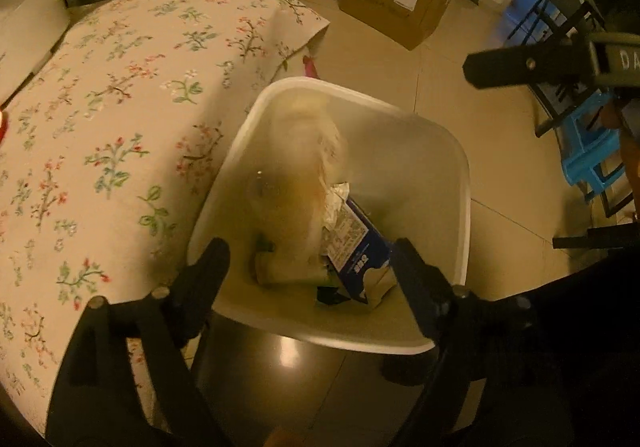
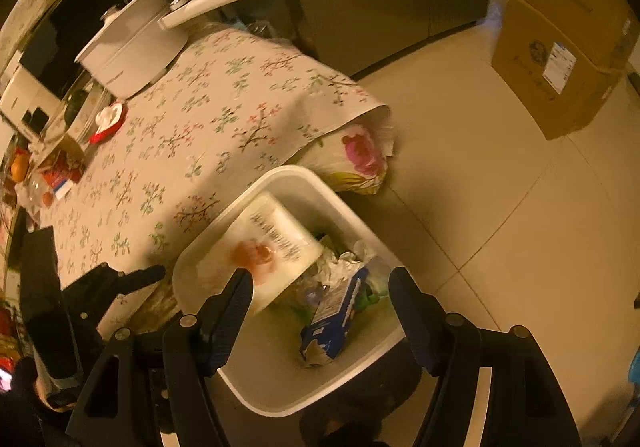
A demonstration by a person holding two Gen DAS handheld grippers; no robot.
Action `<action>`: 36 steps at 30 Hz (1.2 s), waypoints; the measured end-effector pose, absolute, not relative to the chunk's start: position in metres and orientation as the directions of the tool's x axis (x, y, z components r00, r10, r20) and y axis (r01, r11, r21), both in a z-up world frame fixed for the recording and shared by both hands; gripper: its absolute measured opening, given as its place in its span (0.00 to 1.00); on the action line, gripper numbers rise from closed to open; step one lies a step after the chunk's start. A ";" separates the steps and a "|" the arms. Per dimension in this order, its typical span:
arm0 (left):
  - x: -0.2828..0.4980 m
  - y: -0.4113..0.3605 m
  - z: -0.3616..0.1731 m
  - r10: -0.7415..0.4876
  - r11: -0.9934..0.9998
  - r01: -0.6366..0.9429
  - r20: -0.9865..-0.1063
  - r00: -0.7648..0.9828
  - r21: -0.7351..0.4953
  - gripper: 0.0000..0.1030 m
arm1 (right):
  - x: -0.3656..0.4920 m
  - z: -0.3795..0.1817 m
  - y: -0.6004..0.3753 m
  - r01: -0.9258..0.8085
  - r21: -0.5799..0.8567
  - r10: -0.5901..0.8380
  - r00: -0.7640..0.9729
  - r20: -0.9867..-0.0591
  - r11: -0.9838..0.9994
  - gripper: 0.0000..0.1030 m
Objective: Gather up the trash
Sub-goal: 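Drop the bread bag and tissue into the white bin, opening both grippers, then move both tools back over the paper cup and red tray on the table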
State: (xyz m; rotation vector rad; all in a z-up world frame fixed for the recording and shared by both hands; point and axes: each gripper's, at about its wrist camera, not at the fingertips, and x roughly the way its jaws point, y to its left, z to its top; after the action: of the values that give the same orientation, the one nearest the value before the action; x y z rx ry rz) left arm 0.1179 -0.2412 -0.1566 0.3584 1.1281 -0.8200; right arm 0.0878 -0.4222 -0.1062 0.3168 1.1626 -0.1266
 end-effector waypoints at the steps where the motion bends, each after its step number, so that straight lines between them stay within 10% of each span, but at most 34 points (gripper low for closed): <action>1: 0.118 -0.241 -0.157 -0.395 0.666 0.732 -0.900 0.183 -0.144 0.84 | 0.088 -0.106 -0.423 0.265 0.181 0.064 0.397 -0.915 0.947 0.70; 36: 0.163 -0.046 -0.090 -0.319 0.907 0.409 -0.796 0.515 -0.099 0.99 | 0.141 -0.089 -0.307 0.068 0.135 0.095 0.414 -0.905 0.989 0.74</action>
State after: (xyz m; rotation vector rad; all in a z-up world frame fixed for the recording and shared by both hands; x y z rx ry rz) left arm 0.1631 -0.0457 -0.0898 0.1060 0.9322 -0.4382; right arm 0.1408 -0.3070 -0.0887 0.1590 1.1451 0.0169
